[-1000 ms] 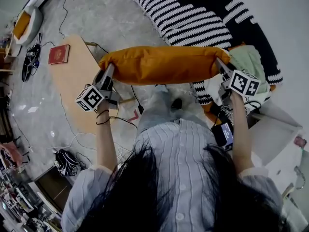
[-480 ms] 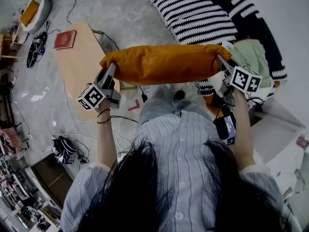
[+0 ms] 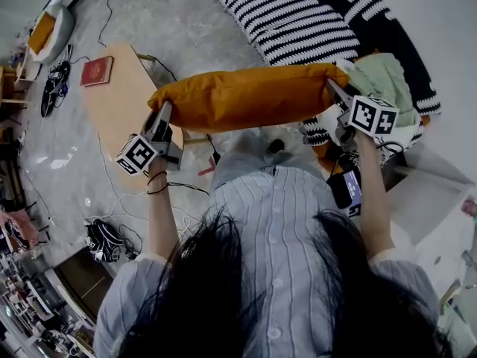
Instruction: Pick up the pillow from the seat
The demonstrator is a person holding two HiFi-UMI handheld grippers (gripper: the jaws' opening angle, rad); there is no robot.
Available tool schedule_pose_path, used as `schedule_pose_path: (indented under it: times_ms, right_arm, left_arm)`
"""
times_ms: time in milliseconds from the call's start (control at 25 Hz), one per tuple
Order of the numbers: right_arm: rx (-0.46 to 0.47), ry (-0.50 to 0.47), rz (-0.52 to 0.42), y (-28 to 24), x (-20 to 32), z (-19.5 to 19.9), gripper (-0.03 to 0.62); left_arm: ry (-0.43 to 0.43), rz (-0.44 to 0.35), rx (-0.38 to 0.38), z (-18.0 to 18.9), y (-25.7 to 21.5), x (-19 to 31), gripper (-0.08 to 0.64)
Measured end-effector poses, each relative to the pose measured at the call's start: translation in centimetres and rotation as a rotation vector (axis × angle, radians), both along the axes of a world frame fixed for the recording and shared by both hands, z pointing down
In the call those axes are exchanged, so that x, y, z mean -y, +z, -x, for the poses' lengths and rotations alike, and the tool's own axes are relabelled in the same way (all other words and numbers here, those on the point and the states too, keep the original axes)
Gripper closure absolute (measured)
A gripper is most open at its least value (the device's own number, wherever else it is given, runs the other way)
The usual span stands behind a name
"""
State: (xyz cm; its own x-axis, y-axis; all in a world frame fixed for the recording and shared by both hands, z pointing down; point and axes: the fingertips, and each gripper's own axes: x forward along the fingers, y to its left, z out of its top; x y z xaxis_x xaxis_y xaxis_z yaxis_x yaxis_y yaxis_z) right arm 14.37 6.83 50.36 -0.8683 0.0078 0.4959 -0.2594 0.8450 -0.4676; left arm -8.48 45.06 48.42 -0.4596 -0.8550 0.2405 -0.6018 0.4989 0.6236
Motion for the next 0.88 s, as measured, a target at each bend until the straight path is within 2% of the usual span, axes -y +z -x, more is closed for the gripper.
schedule_pose_path:
  times_ms: [640,880]
  right_arm:
    - [-0.027,0.016,-0.001,0.3,1.4,0.4,0.497]
    - [-0.024,0.015,-0.003,0.8,2.0,0.6,0.497]
  left_arm:
    - [0.004,0.03,0.012,2.0,0.9,1.2,0.405]
    - [0.016,0.004,0.008,1.8,0.8,2.3,0.405]
